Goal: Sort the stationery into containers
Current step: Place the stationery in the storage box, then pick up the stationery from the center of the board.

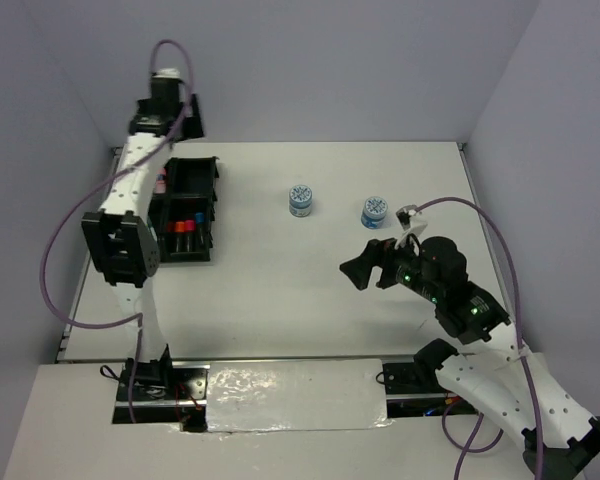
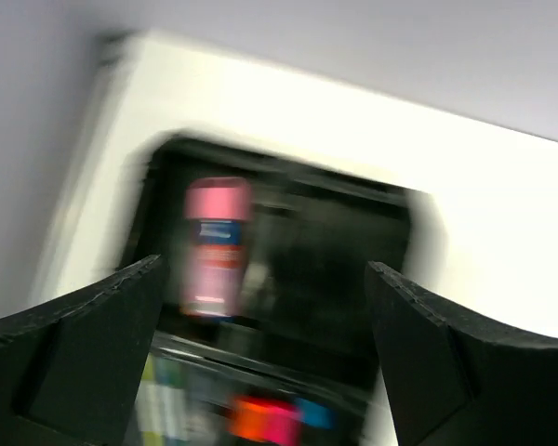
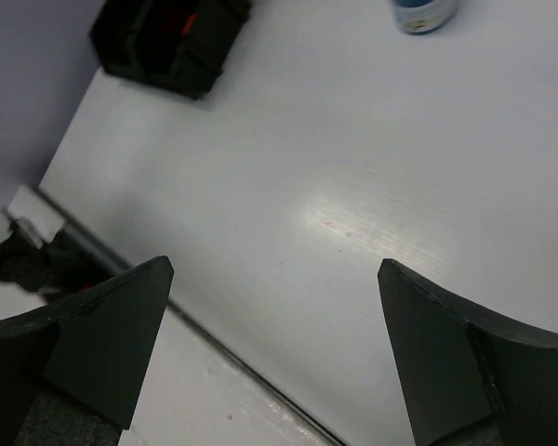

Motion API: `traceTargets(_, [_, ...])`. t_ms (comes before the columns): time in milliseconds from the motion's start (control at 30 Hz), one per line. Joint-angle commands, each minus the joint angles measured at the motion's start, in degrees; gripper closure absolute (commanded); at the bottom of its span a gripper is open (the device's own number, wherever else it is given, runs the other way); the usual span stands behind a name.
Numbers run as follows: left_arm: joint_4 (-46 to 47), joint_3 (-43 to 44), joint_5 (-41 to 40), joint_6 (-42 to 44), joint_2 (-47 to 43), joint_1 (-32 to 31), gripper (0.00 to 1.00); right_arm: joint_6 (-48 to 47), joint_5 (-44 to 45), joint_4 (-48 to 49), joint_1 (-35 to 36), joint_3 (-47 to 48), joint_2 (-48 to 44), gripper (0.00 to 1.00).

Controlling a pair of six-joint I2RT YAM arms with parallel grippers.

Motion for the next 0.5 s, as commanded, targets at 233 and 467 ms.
traceTargets(233, [2.9, -0.9, -4.9, 2.6, 0.5, -36.9, 0.01, 2.5, 19.7, -15.9, -0.1, 9.3, -4.7, 0.0])
traceTargets(467, [4.7, -1.5, -8.8, 5.4, 6.7, -40.1, 0.01, 2.1, 17.0, -16.9, -0.2, 8.8, -8.3, 0.0])
